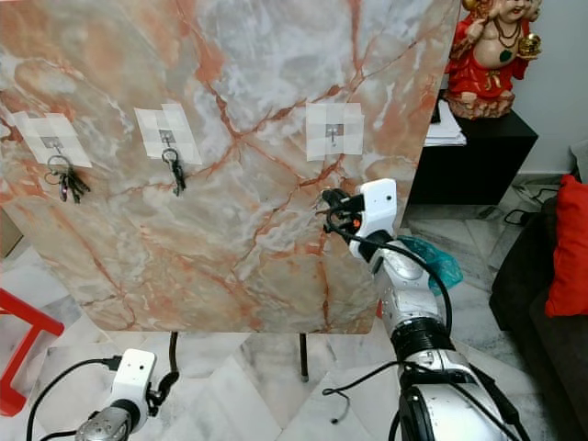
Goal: Hang keys on a hook
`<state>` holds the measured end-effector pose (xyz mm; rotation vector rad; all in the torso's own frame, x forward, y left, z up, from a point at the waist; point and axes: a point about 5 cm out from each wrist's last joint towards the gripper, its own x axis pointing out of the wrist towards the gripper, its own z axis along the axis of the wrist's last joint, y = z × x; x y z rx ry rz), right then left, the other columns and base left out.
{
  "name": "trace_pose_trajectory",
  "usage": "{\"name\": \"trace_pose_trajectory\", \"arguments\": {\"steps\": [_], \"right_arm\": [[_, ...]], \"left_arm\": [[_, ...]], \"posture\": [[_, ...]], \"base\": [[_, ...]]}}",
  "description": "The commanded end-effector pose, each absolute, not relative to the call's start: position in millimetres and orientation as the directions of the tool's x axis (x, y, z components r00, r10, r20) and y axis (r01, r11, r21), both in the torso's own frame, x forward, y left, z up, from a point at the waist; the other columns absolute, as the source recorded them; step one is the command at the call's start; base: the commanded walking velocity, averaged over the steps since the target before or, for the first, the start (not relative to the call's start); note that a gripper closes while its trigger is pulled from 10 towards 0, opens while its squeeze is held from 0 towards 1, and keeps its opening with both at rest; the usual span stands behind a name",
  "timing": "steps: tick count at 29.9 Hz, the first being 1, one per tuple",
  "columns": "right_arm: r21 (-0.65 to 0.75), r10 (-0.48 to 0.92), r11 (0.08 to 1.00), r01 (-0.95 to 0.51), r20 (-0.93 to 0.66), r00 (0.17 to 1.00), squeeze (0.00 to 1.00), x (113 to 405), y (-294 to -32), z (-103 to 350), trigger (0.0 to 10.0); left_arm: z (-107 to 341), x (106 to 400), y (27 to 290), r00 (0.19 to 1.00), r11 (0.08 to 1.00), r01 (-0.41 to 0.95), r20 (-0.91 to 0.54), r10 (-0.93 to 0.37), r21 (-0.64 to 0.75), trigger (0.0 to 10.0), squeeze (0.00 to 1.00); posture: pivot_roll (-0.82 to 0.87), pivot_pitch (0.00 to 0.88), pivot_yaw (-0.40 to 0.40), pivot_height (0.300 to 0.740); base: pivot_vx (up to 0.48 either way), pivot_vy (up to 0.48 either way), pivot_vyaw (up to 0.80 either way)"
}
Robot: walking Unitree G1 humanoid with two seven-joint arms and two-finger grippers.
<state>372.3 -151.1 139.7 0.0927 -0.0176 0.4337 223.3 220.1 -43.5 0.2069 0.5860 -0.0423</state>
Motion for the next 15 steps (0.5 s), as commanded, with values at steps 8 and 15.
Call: {"name": "trace_pose_trajectory", "arguments": {"steps": [8,15], "right_arm": [[0.075,0.402,0.912,-0.403,0.038,0.915,0.00,375.0,-154.1,142.2,10.0],[0.067,0.409,0.909,-0.410,0.039,0.912,0.00,374.4,-152.8,141.9,10.0]], "left_arm": [[-42.7,224.6,218.5,0.837,0.983,0.085,-0.547,0.019,0.165,10.0,0.00],[-43.7,223.4,218.0,0.836,0.983,0.083,-0.549,0.022,0.165,10.0,0.00]], "posture": [[0.04,0.000,0.000,0.740],[0.04,0.000,-0.004,0.740]], "base": [[0.030,0.000,0.00],[0.243,0.000,0.00]]}}
